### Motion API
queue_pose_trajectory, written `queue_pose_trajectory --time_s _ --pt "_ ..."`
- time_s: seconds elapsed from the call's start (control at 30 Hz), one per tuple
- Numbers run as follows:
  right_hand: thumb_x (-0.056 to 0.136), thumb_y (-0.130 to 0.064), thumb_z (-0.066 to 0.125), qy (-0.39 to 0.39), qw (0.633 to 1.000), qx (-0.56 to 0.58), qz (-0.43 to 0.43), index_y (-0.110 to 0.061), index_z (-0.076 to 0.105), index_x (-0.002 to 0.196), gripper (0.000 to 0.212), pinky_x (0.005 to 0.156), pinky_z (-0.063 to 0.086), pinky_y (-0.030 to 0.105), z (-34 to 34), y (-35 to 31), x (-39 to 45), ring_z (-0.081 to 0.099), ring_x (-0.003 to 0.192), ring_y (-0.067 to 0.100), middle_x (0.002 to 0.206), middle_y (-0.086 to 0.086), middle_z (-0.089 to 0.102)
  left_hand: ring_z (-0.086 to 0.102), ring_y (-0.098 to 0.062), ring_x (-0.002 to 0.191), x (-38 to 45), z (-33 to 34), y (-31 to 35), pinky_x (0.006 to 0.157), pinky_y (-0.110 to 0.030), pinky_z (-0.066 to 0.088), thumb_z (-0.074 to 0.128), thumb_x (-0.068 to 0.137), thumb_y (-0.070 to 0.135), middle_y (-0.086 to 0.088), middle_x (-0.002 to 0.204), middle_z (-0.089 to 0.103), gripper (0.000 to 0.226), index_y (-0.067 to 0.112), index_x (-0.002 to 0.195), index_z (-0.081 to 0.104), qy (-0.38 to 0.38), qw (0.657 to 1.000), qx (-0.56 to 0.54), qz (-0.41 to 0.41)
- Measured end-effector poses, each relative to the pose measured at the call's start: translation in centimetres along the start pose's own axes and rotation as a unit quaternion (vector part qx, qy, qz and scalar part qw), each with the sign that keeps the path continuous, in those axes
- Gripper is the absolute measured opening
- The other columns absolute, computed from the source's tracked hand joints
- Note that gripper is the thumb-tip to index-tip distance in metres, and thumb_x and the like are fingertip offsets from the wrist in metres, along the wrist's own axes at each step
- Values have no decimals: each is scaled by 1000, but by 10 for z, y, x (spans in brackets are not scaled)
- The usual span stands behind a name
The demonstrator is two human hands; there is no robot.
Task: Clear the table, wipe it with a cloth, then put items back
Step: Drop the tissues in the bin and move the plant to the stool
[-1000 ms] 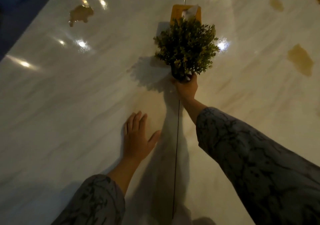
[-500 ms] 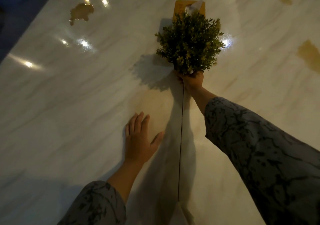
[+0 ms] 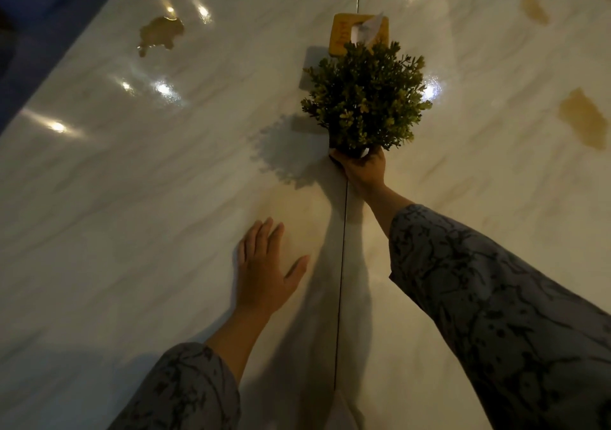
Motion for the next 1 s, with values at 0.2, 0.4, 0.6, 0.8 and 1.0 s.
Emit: queue_pose_trajectory --time_s 0.2,0.4,0.6,0.8,1.0 --pt "72 -29 86 3 999 11 -36 -11 49 134 75 91 47 27 -23 -7 -38 52 118 21 128 2 55 23 -27 145 4 -2 -2 114 -42 16 29 82 77 -7 155 33 89 16 146 39 -55 998 -9 3" --pt "67 -32 88 0 998 -16 -68 -12 55 129 73 84 51 36 -52 -29 -88 58 110 22 126 6 61 9 -28 149 19 -25 3 119 -38 15 47 85 70 -7 163 9 92 18 154 15 -246 969 29 4" --pt "49 -70 80 -4 996 -15 -89 -26 49 128 96 73 58 51 -83 -46 -140 67 95 36 121 1 64 5 -32 149 -10 -61 19 118 -43 20 57 90 54 -10 163 -7 92 17 156 5 -320 947 3 -36" --pt "58 -53 86 40 994 16 -102 -20 49 128 86 77 59 50 -148 -88 -214 66 98 37 119 -1 59 -4 -31 150 -36 -113 70 120 -42 15 53 91 56 -11 161 -18 92 18 156 -1 -277 960 7 38" --pt "54 -58 85 123 983 -7 -134 -18 51 127 90 66 59 48 -223 -110 -268 70 78 29 108 -5 61 1 -31 150 -49 -170 137 119 -42 19 50 94 53 -10 163 -6 85 15 155 5 -199 977 -3 79"
Point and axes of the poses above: each hand's wrist, its own x-axis towards the middle knuckle, its own z-axis out of the palm, y = z × x, the point moved 4 cm from there along x, towards the middle knuckle
